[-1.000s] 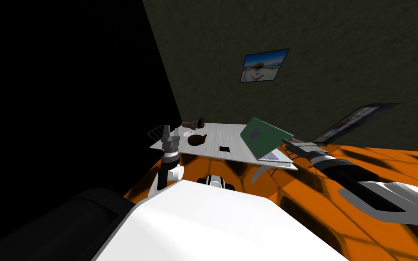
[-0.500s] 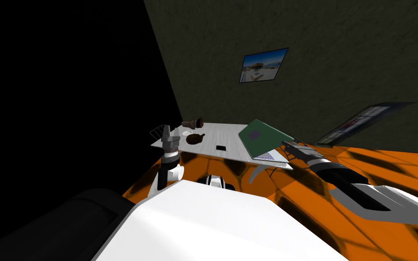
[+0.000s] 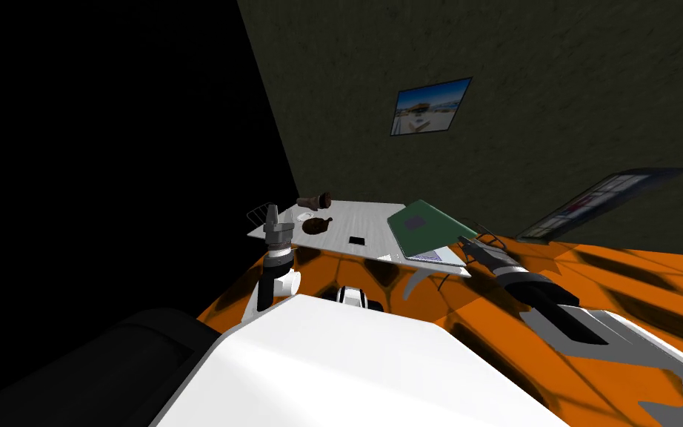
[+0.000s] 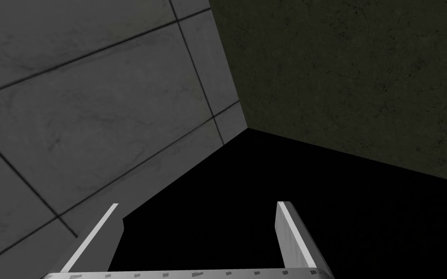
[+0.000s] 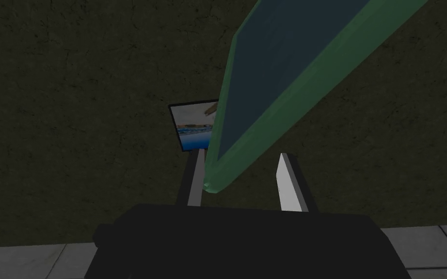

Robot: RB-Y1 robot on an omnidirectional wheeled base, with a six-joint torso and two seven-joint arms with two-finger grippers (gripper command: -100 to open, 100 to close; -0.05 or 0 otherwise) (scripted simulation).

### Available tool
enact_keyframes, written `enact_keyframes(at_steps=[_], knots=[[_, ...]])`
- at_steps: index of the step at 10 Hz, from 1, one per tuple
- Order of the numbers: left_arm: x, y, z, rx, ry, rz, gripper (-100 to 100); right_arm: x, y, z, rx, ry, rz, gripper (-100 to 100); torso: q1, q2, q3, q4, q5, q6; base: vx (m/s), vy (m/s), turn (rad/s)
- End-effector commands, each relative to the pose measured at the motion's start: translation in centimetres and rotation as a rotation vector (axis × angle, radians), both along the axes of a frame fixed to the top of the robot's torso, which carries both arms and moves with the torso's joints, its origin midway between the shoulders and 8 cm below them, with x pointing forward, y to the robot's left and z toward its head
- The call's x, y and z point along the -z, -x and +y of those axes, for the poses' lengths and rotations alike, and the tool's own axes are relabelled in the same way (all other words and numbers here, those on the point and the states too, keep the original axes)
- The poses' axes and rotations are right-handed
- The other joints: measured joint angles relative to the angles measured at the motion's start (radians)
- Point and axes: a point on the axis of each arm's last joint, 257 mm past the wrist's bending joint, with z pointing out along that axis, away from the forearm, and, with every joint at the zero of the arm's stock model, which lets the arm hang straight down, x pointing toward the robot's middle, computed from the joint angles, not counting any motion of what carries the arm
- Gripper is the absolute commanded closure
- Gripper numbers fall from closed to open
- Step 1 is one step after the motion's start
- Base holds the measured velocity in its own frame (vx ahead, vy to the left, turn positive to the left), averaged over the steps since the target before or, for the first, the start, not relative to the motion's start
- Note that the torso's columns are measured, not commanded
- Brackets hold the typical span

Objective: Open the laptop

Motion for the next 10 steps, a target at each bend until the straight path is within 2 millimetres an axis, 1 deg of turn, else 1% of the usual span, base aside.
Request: enact_keyframes(at_steps=[1, 2, 5, 6, 7, 8, 10], knots=[[0.0, 0.0, 0.0, 0.0, 0.0, 0.0, 0, 3.0, 0.3, 0.3, 0.004, -0.074, 0.021, 100, 0.001, 0.0, 0.0, -0.001, -0.001, 0.0, -0.032, -0.065, 0.012], [0.0, 0.0, 0.0, 0.0, 0.0, 0.0, 0, 4.2, 0.3, 0.4, 0.009, -0.116, 0.021, 100, 0.003, -0.001, -0.001, 0.001, 0.002, -0.001, -0.021, -0.068, 0.025], [0.0, 0.0, 0.0, 0.0, 0.0, 0.0, 0, 7.7, 0.3, 1.2, 0.021, -0.244, 0.023, 100, 0.004, -0.003, -0.002, -0.001, 0.0, -0.005, -0.031, -0.094, 0.045], [0.0, 0.0, 0.0, 0.0, 0.0, 0.0, 0, 6.2, -0.1, 0.4, 0.03, -0.211, 0.007, 100, 0.003, -0.004, -0.003, -0.001, 0.001, -0.006, -0.028, -0.042, -0.005], [0.0, 0.0, 0.0, 0.0, 0.0, 0.0, 0, 5.2, 0.0, 0.1, 0.031, -0.223, 0.005, -100, 0.006, -0.003, -0.003, 0.003, 0.007, -0.002, -0.009, -0.003, -0.027], [0.0, 0.0, 0.0, 0.0, 0.0, 0.0, 0, 4.1, -0.1, -0.2, 0.03, -0.223, 0.005, -100, 0.008, 0.001, -0.001, 0.006, 0.01, 0.002, 0.011, 0.012, -0.023], [0.0, 0.0, 0.0, 0.0, 0.0, 0.0, 0, 3.0, -0.1, -0.4, 0.029, -0.224, 0.005, -100, 0.006, 0.009, 0.004, 0.011, 0.011, 0.004, 0.013, 0.024, -0.018]])
